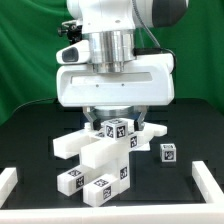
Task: Assemble chair
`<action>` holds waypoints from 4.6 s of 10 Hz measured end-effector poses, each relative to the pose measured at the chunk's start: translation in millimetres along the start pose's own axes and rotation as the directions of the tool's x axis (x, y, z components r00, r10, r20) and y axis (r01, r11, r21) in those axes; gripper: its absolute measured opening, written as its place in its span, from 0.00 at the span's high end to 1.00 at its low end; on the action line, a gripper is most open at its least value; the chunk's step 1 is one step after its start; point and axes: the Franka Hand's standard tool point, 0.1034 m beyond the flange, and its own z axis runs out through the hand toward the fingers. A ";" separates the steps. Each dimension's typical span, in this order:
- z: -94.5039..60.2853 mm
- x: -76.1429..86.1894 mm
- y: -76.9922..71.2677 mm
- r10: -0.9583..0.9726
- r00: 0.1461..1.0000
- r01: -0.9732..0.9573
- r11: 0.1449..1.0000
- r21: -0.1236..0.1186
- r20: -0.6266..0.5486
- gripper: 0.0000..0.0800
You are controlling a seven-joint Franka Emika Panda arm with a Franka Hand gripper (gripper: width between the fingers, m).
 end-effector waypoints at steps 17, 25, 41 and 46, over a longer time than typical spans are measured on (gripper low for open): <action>4.3 4.8 6.0 0.439 0.896 -0.439 0.898 0.008 -0.064 0.66; -0.7 12.3 12.5 0.930 0.367 -0.925 0.369 0.095 -0.031 0.66; 2.3 12.0 10.4 0.085 0.995 -0.086 0.996 -0.014 -0.060 0.19; 2.6 12.2 15.7 0.087 0.994 -0.088 0.996 -0.013 -0.065 0.52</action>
Offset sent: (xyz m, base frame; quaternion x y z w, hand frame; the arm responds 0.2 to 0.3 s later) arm 0.0110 0.0077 -0.0047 0.0115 0.0364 -0.4138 0.9096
